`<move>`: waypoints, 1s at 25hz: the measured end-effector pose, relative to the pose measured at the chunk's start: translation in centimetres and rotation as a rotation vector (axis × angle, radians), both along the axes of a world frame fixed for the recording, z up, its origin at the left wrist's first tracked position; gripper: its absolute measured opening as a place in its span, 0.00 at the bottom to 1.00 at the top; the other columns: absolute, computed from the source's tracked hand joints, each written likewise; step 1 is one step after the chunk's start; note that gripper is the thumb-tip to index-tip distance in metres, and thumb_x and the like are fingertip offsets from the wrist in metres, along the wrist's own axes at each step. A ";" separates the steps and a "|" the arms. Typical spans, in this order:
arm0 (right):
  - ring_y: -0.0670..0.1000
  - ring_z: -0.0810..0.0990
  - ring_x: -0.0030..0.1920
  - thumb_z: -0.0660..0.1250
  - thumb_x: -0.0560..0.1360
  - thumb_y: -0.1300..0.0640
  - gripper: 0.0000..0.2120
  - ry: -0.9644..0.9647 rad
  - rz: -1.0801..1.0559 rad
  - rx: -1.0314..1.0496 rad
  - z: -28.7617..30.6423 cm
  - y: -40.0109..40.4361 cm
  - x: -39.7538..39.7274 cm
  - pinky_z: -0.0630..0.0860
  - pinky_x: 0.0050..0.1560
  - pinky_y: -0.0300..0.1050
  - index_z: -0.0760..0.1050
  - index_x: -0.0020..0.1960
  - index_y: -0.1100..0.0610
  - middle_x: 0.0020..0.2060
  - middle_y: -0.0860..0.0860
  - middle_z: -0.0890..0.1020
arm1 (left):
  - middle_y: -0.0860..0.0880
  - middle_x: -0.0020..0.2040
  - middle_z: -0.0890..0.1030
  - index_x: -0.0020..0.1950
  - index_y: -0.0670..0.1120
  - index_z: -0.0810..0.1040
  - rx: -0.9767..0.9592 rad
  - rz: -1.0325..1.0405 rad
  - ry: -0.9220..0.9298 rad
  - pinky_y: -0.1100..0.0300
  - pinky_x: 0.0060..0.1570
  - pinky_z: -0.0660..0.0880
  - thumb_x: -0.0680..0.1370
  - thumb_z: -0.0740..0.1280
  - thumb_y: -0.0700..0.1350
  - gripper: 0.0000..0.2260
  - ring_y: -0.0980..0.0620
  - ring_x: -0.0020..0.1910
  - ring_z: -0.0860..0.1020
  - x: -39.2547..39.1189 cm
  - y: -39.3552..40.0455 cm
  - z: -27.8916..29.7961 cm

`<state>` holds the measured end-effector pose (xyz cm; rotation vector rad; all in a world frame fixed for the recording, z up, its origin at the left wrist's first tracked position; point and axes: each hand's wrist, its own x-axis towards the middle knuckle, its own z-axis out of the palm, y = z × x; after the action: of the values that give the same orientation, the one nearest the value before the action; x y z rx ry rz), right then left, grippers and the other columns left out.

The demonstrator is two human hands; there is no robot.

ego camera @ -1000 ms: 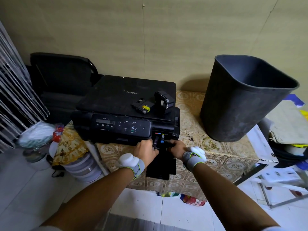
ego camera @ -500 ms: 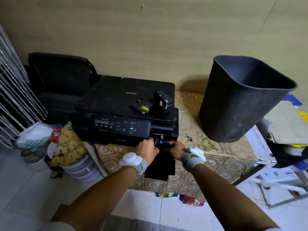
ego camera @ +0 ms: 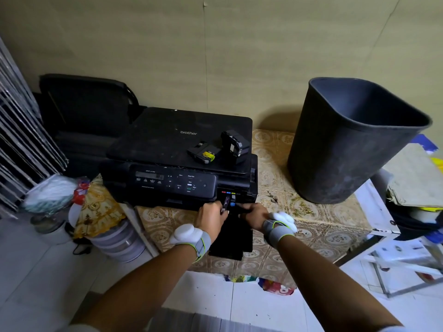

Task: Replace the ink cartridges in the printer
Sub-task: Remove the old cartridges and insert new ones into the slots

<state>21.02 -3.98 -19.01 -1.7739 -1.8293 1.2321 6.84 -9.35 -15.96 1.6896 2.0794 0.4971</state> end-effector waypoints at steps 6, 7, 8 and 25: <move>0.43 0.72 0.52 0.68 0.72 0.61 0.19 0.006 -0.037 0.026 -0.5 -0.1 0.0 0.71 0.53 0.34 0.75 0.63 0.55 0.56 0.53 0.81 | 0.38 0.54 0.83 0.55 0.38 0.78 -0.023 -0.027 0.047 0.52 0.51 0.75 0.78 0.65 0.46 0.12 0.39 0.56 0.80 0.2 0.0 0.1; 0.43 0.72 0.53 0.69 0.72 0.60 0.19 0.006 -0.040 0.028 -0.5 0.0 -0.1 0.71 0.57 0.36 0.75 0.63 0.55 0.58 0.54 0.81 | 0.39 0.55 0.82 0.56 0.39 0.78 -0.029 -0.027 0.053 0.52 0.52 0.75 0.77 0.64 0.45 0.12 0.39 0.57 0.79 0.2 -0.1 0.1; 0.43 0.72 0.54 0.69 0.72 0.59 0.19 0.007 -0.040 0.027 -0.4 0.0 -0.2 0.71 0.60 0.38 0.75 0.63 0.56 0.59 0.55 0.80 | 0.39 0.55 0.82 0.56 0.40 0.78 -0.040 -0.012 0.058 0.52 0.52 0.76 0.77 0.65 0.45 0.12 0.39 0.57 0.79 0.3 0.0 0.3; 0.49 0.75 0.61 0.69 0.72 0.56 0.20 -0.062 -0.002 0.023 -0.2 0.1 -0.1 0.69 0.63 0.40 0.74 0.64 0.54 0.61 0.54 0.79 | 0.36 0.53 0.82 0.53 0.37 0.80 -0.082 -0.022 0.150 0.51 0.51 0.77 0.78 0.62 0.45 0.14 0.37 0.55 0.80 1.1 0.4 1.2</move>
<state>20.90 -3.90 -19.23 -1.8207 -1.8672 1.1628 7.97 -8.94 -14.73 1.7483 2.1515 0.2818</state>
